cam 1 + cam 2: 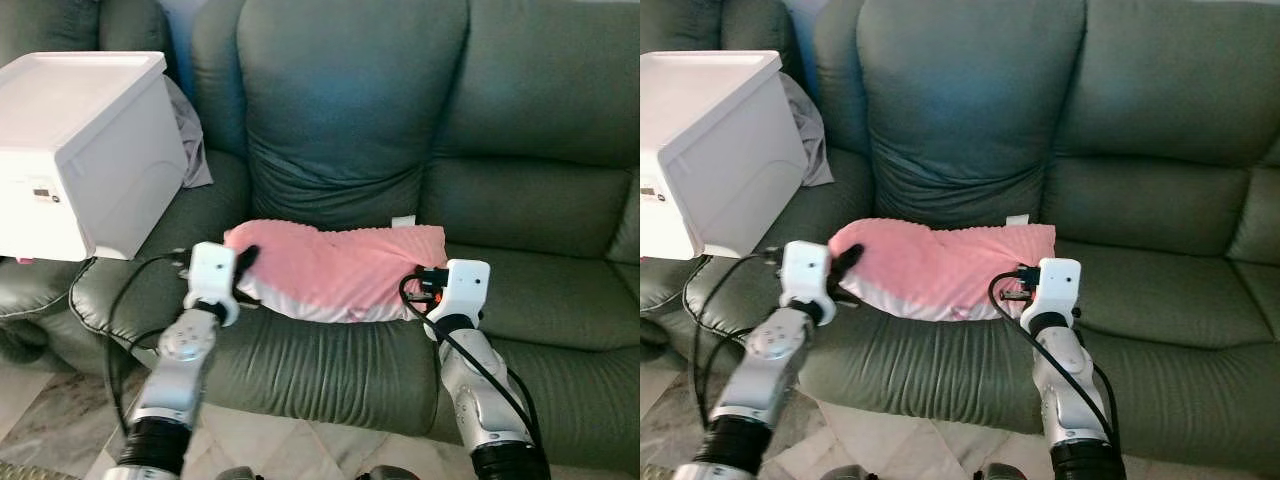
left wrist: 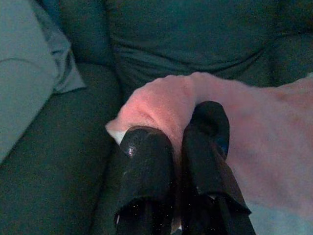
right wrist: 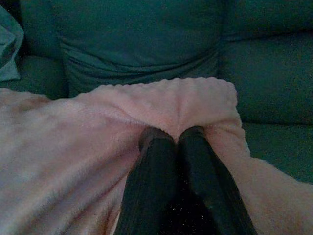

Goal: Move the pillow to the sofa

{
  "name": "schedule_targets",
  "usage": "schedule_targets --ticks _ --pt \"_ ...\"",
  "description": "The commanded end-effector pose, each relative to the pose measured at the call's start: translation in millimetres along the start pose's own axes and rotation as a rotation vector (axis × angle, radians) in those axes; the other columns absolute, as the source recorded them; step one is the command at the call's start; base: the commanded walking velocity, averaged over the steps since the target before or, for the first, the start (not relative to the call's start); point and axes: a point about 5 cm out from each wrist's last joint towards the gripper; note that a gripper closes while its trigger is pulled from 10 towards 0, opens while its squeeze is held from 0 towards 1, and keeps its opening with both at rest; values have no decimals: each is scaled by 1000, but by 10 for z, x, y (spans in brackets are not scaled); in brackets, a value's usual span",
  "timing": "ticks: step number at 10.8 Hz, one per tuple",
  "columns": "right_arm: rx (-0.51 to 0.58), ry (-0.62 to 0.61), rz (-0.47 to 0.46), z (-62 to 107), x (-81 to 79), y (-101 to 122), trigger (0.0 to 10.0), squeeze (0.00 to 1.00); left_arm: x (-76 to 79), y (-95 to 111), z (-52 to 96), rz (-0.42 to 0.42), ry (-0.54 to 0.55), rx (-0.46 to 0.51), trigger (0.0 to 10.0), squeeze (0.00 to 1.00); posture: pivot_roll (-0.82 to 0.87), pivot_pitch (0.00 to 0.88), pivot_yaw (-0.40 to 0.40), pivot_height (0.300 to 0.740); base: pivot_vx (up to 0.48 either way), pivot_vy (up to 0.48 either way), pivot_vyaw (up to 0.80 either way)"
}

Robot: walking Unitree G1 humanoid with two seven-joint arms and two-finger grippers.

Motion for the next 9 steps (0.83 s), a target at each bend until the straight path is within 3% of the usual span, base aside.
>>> schedule_targets --ticks 1,3,6,9 --pt "-2 -33 -9 -10 109 21 10000 0 -140 90 -52 -8 53 27 10000 0 -7 9 25 740 0 0 0" --pt "2 -41 -13 -57 130 56 10000 0 -180 171 -130 -7 73 43 10000 0 0 43 21 740 0 0 0" --pt "23 -8 -18 -75 31 103 10000 0 -188 166 -75 -6 69 51 10000 0 6 44 19 740 0 0 0" --pt "28 23 -18 -66 -33 101 10000 0 -207 89 3 -8 75 42 10000 0 -4 22 13 685 0 0 0"
Point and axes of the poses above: a point about 5 cm out from each wrist's last joint towards the gripper, its own z axis pointing back from the gripper into the wrist, its own y axis along the axis of the wrist's last joint, x = y × z, and after that the axes turned 11 degrees about z, right-handed
